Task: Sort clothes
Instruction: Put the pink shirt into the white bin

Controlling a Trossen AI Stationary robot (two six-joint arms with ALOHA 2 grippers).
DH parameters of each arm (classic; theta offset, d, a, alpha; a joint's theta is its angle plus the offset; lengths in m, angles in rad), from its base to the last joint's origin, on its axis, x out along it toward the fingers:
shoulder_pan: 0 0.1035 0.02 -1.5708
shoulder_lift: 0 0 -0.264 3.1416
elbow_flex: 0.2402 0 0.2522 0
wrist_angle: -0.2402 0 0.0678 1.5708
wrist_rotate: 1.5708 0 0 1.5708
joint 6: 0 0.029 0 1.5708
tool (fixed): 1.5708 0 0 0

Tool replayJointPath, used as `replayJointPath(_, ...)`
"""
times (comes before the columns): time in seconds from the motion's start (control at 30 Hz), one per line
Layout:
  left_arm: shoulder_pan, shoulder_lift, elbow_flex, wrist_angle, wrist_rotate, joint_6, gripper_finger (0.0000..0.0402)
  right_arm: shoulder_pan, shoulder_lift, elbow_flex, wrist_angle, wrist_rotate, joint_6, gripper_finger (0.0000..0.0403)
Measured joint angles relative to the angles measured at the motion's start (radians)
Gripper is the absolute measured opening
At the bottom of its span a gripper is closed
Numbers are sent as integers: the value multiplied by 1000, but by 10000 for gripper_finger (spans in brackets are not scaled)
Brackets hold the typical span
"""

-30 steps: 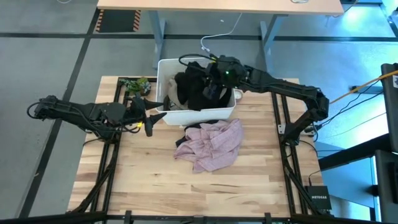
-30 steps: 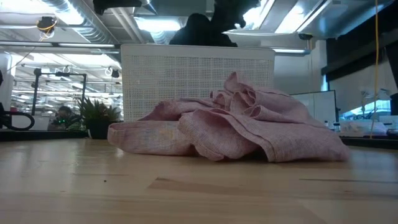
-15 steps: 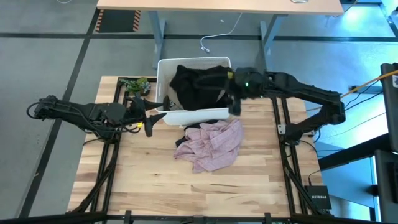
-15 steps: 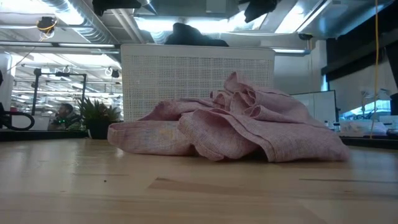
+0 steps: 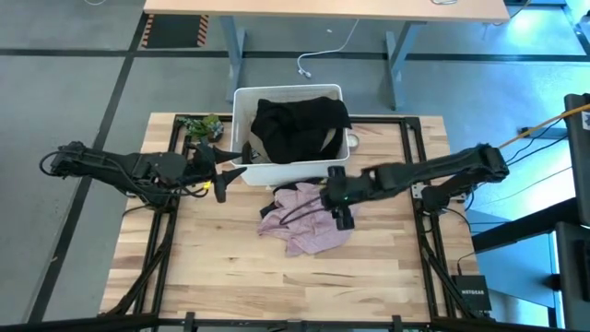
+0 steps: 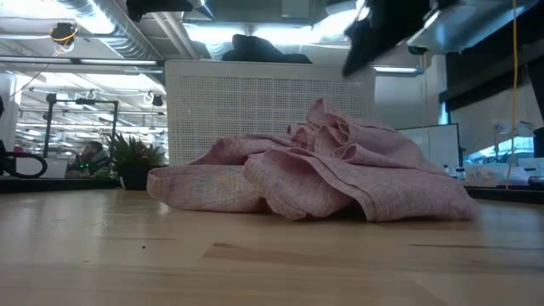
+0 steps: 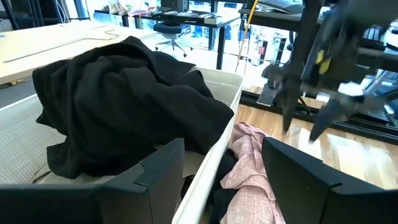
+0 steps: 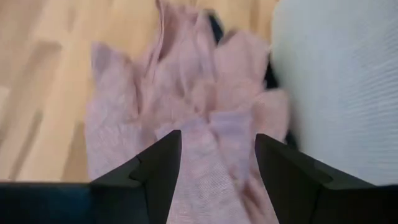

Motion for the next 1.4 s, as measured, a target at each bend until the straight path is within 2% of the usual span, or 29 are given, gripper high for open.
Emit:
replayJointPath(0.17,0,0,0,-2,0,0,209,4,72,-64,26,36,3,238)
replayJointPath(0.37,0,0,0,-2,0,-5,209,-5,149,-63,38,104,-9,303)
replayJointPath(0.53,0,0,0,-2,0,-7,209,-19,281,-63,74,72,-30,347)
replayJointPath(0.73,0,0,0,-2,0,-7,209,-14,418,-60,180,52,-84,354)
replayJointPath(0.83,0,0,0,0,0,-5,209,-15,449,-57,192,41,-83,334)
replayJointPath(0.97,0,0,0,3,0,-4,209,-15,462,-57,186,29,-66,283)
replayJointPath(1.13,0,0,0,6,0,-4,209,-14,466,-58,178,24,-57,181)
replayJointPath(1.3,0,0,0,5,0,-4,209,-11,463,-58,163,25,-56,50)
replayJointPath(1.33,0,0,0,5,0,-4,209,-5,458,-58,155,23,-63,33)
replayJointPath(1.4,0,0,0,5,0,-4,209,1,449,-59,141,30,-79,31)
